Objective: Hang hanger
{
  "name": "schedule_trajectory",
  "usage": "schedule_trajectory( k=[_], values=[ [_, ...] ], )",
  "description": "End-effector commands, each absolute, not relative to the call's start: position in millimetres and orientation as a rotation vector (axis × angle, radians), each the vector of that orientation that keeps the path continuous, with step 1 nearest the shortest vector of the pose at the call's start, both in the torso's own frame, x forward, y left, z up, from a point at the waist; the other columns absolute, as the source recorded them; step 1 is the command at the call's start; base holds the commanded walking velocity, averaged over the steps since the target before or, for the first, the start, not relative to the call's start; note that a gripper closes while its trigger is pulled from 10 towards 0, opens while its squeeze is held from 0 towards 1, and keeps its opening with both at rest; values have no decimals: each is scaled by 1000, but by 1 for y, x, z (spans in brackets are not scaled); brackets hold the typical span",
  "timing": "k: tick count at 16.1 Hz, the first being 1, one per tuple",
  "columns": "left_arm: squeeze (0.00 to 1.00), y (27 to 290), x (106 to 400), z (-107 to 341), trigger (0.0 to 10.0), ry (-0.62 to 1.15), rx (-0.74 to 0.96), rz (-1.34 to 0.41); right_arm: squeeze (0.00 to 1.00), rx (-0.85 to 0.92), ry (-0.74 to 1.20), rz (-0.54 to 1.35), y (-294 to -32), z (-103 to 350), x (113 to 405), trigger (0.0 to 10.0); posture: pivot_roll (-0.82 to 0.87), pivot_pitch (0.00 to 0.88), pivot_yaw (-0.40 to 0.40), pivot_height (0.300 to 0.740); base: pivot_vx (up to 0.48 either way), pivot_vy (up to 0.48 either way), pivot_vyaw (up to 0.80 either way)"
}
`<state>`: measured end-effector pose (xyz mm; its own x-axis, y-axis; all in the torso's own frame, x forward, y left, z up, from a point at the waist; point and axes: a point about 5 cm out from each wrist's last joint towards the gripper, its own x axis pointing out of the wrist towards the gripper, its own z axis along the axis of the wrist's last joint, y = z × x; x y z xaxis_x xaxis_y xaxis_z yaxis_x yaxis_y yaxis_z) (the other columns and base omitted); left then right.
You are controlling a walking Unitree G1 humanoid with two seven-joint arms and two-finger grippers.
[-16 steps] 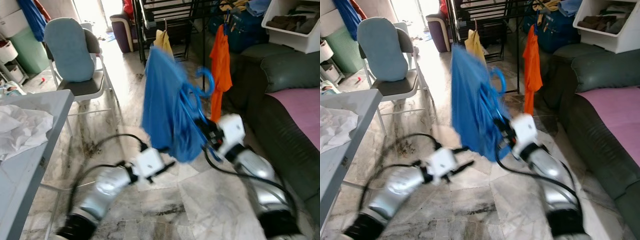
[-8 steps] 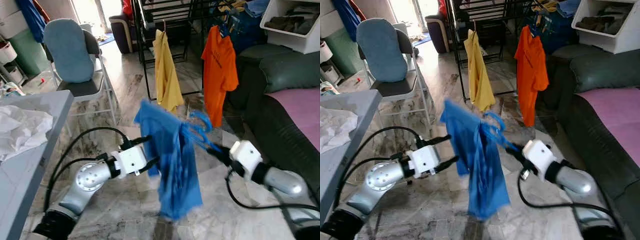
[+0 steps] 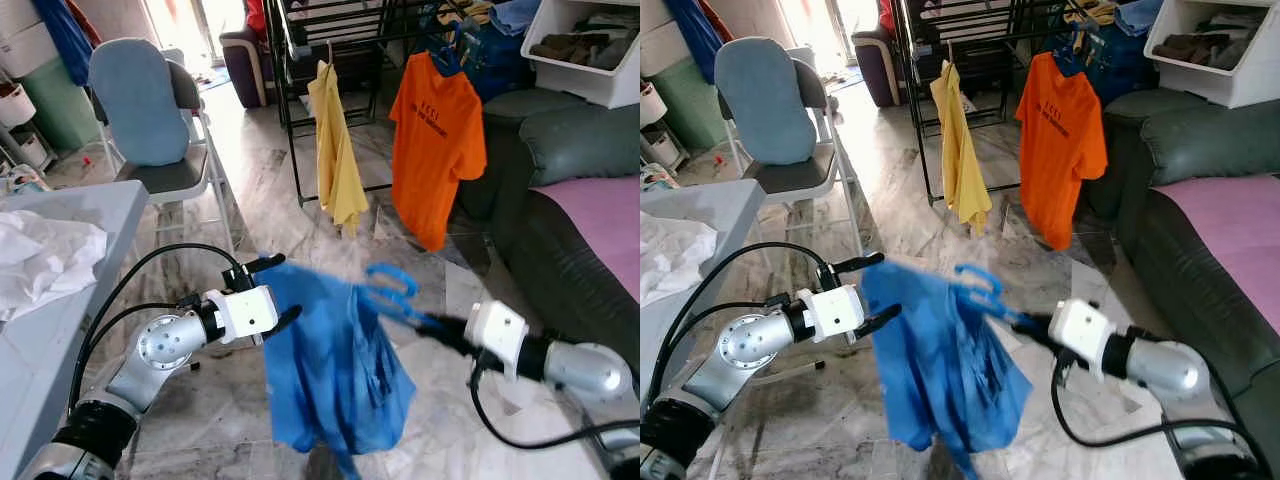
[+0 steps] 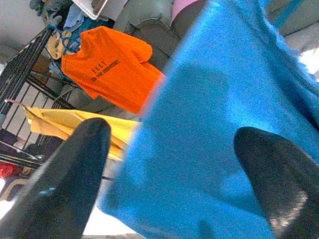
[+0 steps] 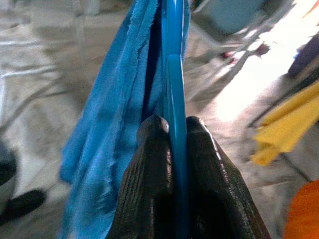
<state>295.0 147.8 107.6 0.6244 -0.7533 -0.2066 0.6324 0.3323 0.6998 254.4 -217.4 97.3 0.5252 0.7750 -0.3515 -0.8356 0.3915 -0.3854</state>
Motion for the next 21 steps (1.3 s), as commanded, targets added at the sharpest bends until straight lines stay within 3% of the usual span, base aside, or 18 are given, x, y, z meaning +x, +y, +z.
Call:
schedule_trajectory(
  k=[1, 5, 6, 7, 8, 9, 21],
  values=[
    [1000, 151, 299, 112, 10000, -172, 875, -917, 0, -591, 80, 1071, -211, 103, 253, 10000, -142, 0, 88, 740, 0, 0, 0],
    [1000, 149, 299, 106, 10000, -133, 874, -988, 0, -652, 69, 1083, -210, 102, 255, 10000, -144, 0, 96, 740, 0, 0, 0],
    [580, 148, 299, 101, 10000, -112, 855, -1005, 0, -671, 55, 1075, -210, 104, 258, 10000, -143, 0, 97, 740, 0, 0, 0],
    [0, 148, 298, 97, 10000, -102, 870, -1027, 0, -685, 46, 1068, -209, 105, 260, 10000, -144, 0, 98, 740, 0, 0, 0],
    [0, 147, 299, 95, 3412, -93, 868, -1038, 0, -698, 39, 1066, -209, 105, 261, 10000, -144, 0, 99, 740, 0, 0, 0],
    [0, 145, 301, 94, 0, -84, 853, -1035, 0, -705, 35, 1067, -208, 105, 261, 10000, -147, 0, 97, 740, 0, 0, 0],
    [0, 145, 319, 90, 0, 1, 886, -1092, 0, -814, -15, 1038, -206, 102, 266, 10000, -160, 0, 112, 740, 0, 0, 0]
  ],
)
